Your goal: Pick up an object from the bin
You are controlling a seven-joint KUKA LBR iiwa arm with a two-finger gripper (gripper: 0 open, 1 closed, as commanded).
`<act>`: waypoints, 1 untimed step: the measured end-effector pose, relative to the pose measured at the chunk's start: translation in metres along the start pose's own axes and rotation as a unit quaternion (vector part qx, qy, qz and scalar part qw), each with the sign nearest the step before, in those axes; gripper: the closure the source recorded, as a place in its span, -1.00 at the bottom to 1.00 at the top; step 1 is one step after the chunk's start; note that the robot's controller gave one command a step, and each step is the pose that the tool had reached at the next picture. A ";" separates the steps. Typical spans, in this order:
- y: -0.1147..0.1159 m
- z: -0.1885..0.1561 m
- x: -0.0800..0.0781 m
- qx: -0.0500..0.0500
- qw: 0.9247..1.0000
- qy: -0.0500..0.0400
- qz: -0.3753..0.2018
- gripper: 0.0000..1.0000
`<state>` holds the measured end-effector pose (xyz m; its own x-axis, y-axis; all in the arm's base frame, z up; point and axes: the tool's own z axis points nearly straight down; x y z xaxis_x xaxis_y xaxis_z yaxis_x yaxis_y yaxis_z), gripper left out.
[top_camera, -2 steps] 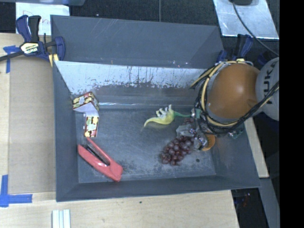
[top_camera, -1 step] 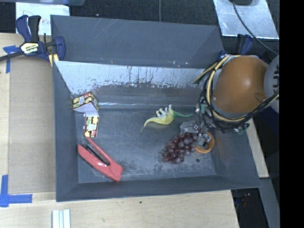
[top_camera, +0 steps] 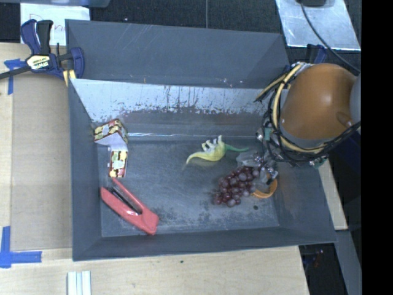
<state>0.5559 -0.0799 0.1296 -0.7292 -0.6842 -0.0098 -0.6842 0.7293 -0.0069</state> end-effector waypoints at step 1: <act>-0.001 -0.015 -0.001 0.002 1.000 -0.002 0.001 1.00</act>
Offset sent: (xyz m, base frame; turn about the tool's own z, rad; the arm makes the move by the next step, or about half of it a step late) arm 0.0009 -0.0003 0.0153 0.0011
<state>0.5569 -0.0802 0.1446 -0.7301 -0.6832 -0.0129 -0.6831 0.7302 -0.0106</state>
